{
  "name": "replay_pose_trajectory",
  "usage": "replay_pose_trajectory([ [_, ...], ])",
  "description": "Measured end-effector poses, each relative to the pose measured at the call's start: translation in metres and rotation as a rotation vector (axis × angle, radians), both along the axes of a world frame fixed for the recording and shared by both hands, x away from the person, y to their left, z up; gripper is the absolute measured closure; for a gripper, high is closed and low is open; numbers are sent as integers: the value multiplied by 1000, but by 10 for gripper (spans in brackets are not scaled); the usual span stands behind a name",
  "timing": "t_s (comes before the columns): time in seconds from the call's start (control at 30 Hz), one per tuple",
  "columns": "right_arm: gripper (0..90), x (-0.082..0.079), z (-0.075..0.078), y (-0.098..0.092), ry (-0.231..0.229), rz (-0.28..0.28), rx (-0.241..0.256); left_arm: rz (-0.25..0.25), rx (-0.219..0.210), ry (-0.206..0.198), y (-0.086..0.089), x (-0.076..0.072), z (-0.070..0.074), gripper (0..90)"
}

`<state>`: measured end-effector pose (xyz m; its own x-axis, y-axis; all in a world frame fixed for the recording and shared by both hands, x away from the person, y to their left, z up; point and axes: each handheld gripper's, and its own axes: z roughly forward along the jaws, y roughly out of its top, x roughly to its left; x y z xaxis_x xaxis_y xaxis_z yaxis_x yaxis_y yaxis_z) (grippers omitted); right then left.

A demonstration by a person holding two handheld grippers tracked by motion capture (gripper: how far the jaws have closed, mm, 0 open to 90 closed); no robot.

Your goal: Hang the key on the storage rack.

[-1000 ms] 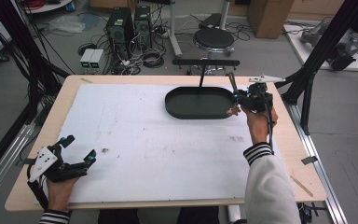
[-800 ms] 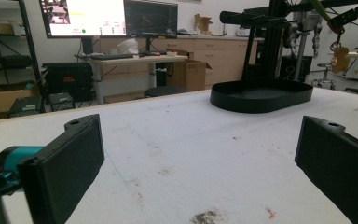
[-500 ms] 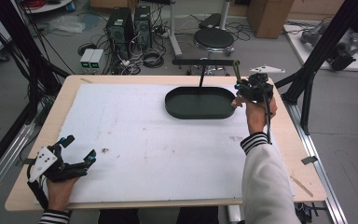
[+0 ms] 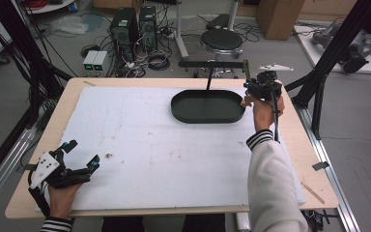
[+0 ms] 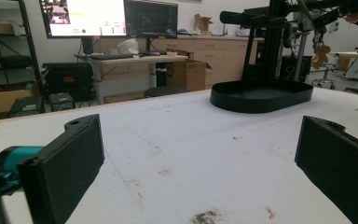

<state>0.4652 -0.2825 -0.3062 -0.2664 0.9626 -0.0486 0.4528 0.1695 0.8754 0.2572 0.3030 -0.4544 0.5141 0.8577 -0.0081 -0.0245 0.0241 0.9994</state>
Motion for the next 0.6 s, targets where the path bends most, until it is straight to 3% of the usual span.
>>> replay_pose_trajectory([
  [0.6,740,13,-12,2,22,-12,12,0,3,-1,0,0,0,17],
])
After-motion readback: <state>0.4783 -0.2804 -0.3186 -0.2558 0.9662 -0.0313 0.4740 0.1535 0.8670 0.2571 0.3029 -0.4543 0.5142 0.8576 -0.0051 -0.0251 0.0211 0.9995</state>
